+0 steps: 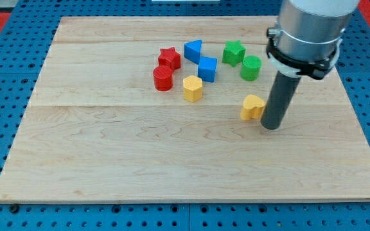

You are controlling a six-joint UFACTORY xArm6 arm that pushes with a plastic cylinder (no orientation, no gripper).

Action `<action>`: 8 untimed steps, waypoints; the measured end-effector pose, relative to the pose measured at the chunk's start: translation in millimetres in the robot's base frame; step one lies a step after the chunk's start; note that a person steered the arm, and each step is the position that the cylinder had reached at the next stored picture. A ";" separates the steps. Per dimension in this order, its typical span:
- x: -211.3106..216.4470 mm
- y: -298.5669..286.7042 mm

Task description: Place yellow heart parallel right to yellow hexagon

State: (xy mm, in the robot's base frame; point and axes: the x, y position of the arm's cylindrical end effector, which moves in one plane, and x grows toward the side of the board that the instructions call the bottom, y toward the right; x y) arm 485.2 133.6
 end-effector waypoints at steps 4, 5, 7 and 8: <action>-42.9 -13.5; -42.9 19.5; -47.6 51.0; -49.1 42.1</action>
State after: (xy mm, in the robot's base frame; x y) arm 436.1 175.7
